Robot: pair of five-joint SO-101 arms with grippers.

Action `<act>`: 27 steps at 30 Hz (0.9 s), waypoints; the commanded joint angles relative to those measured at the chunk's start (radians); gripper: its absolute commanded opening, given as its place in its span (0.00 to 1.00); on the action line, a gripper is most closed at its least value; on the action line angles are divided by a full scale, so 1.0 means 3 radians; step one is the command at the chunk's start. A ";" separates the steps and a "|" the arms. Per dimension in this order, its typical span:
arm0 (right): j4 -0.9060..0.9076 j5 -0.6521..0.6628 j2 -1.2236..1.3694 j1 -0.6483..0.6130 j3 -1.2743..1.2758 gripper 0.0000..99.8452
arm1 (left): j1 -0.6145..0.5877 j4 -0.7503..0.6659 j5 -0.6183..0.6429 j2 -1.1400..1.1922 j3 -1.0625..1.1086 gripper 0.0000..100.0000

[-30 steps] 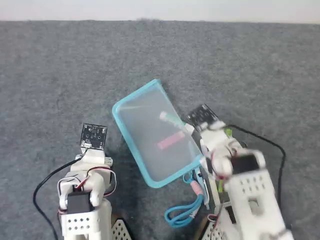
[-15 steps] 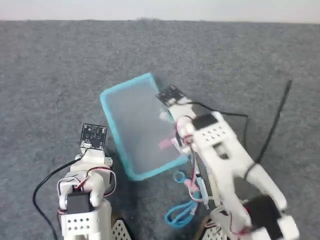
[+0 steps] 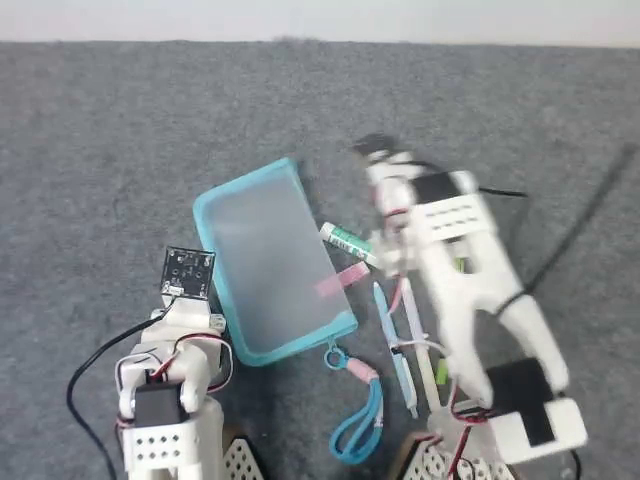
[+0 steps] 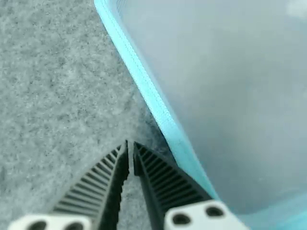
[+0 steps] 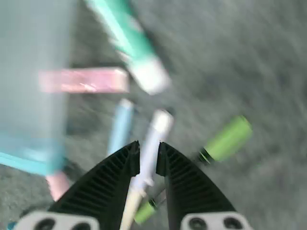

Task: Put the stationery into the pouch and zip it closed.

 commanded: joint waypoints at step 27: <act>-0.0811 -0.0015 -0.0816 0.0621 0.1586 0.23 | -0.0015 0.0015 -0.0036 -0.0072 -0.0033 0.01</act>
